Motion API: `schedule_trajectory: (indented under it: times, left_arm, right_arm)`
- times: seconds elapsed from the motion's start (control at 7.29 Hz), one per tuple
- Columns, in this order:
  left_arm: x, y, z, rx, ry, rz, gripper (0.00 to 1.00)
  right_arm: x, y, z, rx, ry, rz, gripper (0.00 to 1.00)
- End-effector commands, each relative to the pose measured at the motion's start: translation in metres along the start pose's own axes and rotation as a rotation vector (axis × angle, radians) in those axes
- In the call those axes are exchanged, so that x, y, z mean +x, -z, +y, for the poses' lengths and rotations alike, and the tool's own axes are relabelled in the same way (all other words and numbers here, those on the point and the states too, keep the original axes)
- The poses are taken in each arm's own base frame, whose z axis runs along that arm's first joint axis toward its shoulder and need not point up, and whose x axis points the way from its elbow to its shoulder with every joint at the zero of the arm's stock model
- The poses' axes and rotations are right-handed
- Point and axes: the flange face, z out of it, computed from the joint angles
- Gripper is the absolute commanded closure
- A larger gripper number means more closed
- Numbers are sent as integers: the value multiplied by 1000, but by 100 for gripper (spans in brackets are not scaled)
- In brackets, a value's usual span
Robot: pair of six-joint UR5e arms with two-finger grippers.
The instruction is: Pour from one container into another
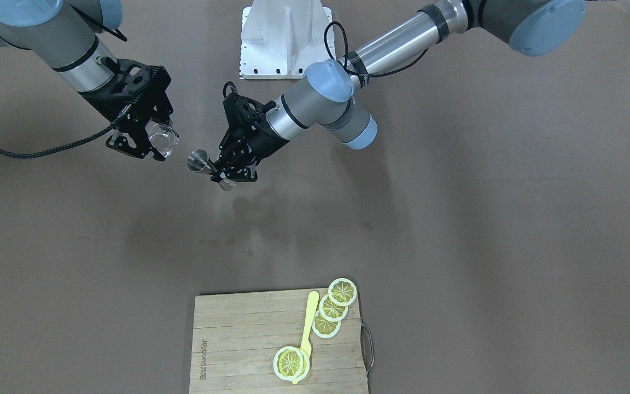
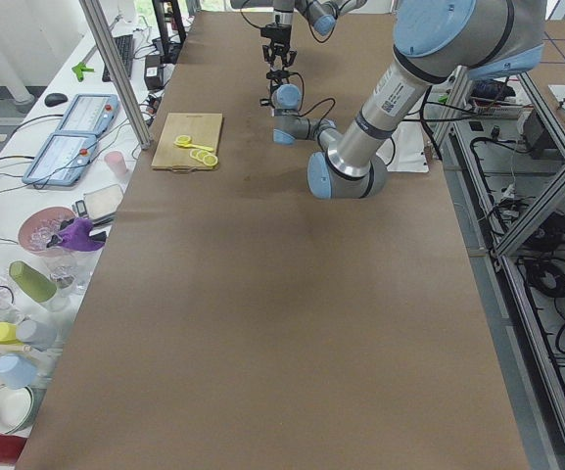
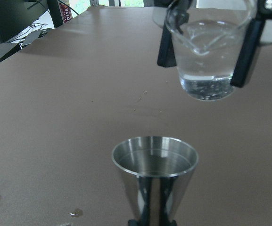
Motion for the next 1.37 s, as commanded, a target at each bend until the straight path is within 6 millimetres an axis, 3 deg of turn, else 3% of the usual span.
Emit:
schedule_trajectory:
  times: [0.0,0.41,1.23]
  left_arm:
    - [2,0,0,1,1,2,100]
    - [0,0,1,1,-1,1,100]
    - [1,1,3,7,0,-5,100]
  right_arm:
    - [2,3,-18,-60,-24,2,100]
    - [0,2,-33,-130,5,-2,100]
    - [-4,-7,-45,-232,-14,-19,100]
